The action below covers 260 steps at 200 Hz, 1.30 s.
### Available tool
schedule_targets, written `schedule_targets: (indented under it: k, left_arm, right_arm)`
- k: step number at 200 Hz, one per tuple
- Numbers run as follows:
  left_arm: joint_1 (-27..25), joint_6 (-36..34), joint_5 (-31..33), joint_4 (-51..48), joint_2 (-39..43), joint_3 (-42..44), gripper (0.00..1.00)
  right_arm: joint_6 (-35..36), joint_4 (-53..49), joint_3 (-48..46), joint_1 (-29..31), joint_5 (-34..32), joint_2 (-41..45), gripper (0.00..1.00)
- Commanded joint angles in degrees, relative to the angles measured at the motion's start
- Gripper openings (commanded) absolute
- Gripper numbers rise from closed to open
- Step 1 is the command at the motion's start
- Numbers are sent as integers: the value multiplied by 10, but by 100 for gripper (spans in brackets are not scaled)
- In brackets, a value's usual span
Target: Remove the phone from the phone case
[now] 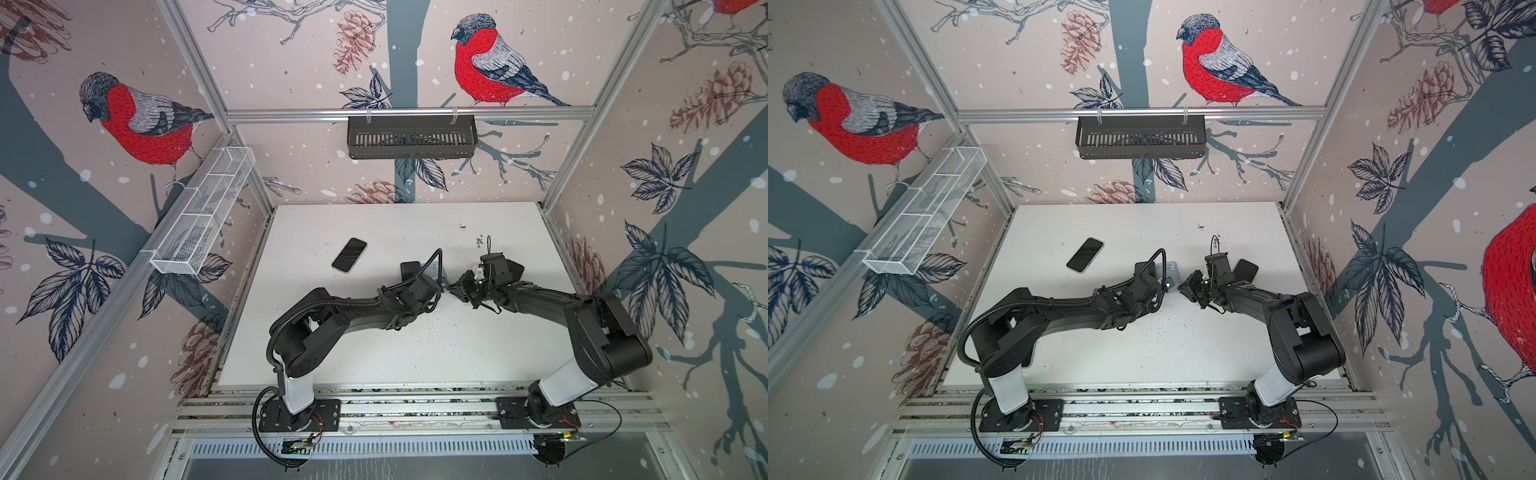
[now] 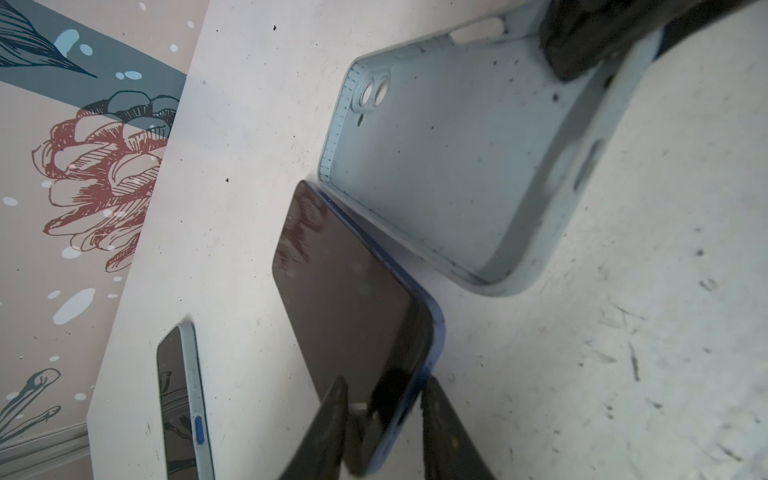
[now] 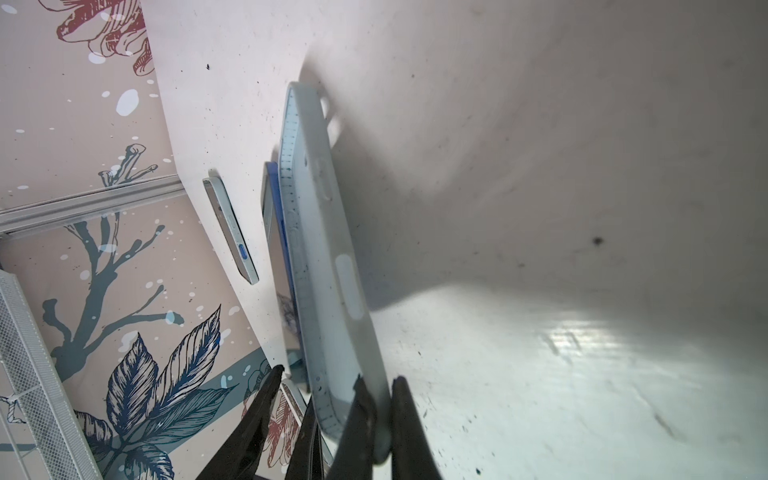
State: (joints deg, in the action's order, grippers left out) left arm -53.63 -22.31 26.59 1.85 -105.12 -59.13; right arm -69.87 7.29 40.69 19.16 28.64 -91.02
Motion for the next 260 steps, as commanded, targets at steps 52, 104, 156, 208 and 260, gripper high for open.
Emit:
schedule_targets:
  k: [52, 104, 156, 208, 260]
  left_arm:
    - [-2, 44, -5, 2, -6, -2, 55]
    - [24, 131, -13, 0, 47, -5, 86]
    - [74, 236, -57, -33, 128, -4, 98]
    - [84, 271, -65, -84, 163, -40, 98]
    - [95, 307, -81, -84, 196, -53, 98]
  right_arm:
    - [2, 15, -16, 2, -18, 11, 0]
    - [-1, 56, -27, 13, -57, 5, 0]
    - [6, 109, -25, 17, -100, -28, 0]
    - [23, 122, 10, 38, -117, -78, 0]
    - [24, 111, 23, 61, -130, -99, 3]
